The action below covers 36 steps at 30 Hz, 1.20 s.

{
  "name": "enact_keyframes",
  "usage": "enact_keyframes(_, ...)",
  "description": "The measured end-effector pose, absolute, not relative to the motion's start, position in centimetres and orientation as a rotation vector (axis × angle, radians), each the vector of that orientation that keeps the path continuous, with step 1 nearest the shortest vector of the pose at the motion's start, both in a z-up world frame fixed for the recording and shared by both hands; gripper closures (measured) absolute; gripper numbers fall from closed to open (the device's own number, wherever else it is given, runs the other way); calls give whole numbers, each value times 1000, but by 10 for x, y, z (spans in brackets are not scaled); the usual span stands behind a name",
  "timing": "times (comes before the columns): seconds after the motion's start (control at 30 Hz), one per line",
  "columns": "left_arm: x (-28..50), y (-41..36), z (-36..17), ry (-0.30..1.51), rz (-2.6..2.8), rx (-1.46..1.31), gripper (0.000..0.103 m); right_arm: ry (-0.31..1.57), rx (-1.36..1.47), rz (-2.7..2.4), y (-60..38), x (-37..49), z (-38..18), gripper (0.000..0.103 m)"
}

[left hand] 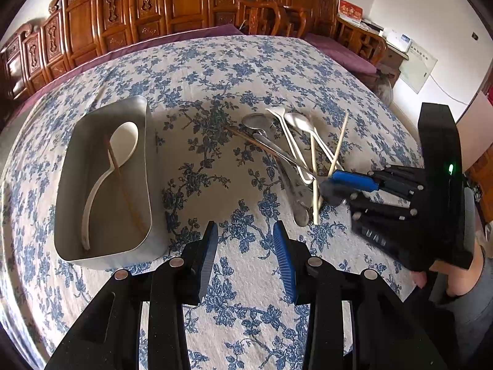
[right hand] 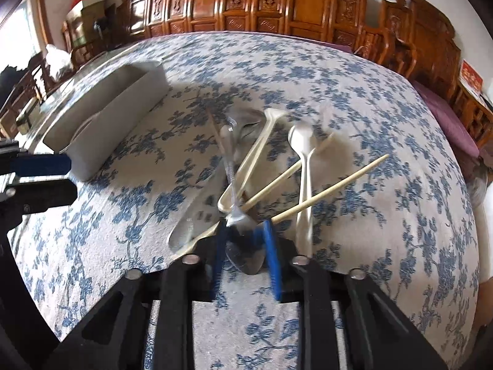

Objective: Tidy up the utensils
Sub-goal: 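Close the right tool on a metal spoon in the pile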

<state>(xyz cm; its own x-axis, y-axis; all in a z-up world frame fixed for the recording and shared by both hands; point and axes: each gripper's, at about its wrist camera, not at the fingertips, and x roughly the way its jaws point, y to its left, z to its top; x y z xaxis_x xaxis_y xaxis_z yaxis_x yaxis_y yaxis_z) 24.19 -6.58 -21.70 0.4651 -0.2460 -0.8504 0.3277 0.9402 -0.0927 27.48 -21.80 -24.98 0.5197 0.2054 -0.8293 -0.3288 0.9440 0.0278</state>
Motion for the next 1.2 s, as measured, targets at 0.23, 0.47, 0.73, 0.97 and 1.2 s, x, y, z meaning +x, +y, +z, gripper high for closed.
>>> enact_keyframes(0.23,240,-69,-215,1030,-354,100,68,976,-88,294,-234,278,-248,95)
enact_keyframes(0.47,240,-70,-218,1041,-352,105,68,992,-39,328,-238,280,-251,82)
enact_keyframes(0.73,241,-68,-222,1051,-349,102,67,1046,-28,396,-232,288,-264,68)
enact_keyframes(0.97,241,-70,-226,1057,-348,105,67,1026,54,445,-238,287,-255,72)
enact_keyframes(1.2,242,-75,-231,1064,-348,110,67,996,9,457,-233,280,-249,72)
